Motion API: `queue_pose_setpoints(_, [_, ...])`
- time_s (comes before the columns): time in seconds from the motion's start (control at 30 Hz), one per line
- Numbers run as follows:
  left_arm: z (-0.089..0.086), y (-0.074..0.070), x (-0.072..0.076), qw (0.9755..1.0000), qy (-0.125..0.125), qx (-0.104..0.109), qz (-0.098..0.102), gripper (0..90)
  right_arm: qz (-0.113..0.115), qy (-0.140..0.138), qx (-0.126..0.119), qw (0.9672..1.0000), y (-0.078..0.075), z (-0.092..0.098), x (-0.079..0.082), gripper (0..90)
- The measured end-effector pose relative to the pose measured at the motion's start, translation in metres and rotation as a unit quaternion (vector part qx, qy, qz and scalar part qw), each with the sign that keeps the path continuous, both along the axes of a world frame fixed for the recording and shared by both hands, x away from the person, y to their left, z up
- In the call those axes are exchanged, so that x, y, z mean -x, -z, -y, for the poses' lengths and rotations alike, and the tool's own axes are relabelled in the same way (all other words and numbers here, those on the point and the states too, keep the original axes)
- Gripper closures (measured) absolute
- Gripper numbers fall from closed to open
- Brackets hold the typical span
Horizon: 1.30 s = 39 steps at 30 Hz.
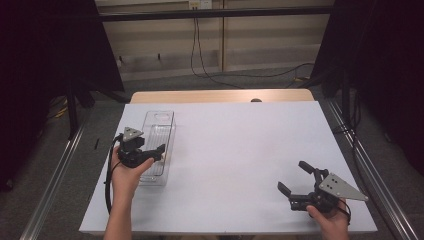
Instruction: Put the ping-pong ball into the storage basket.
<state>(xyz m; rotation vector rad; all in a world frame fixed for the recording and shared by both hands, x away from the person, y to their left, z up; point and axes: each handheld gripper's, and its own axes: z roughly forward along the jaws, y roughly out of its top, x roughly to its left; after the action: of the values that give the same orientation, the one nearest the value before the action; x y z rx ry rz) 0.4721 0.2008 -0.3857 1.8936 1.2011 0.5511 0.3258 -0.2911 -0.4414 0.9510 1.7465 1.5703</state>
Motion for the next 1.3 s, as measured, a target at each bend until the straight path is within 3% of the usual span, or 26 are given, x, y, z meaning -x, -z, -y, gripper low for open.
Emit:
queue_pose_setpoints(0.23, [-0.001,-0.002,0.007,0.9991,-0.012,0.032,0.023,12.4,-0.001,0.006,-0.005,1.0,-0.001,0.003,0.002,1.3])
queue_pose_setpoints(0.67, [-0.007,0.0,0.022,0.9959,0.008,0.068,0.058,4.7,-0.002,0.005,-0.002,1.0,0.0,0.002,0.001,1.3])
queue_pose_setpoints(0.8, [-0.008,0.002,0.027,0.9948,0.022,0.071,0.069,3.7,-0.001,0.003,-0.001,1.0,0.0,0.002,0.001,1.3])
queue_pose_setpoints(1.13, [-0.014,0.007,0.038,0.9915,0.017,0.077,0.103,3.4,-0.004,0.004,-0.001,1.0,0.0,0.002,0.001,1.3])
queue_pose_setpoints(1.3, [-0.016,0.01,0.042,0.9909,0.027,0.081,0.103,3.1,-0.005,0.005,-0.002,1.0,0.0,0.002,0.001,1.3])
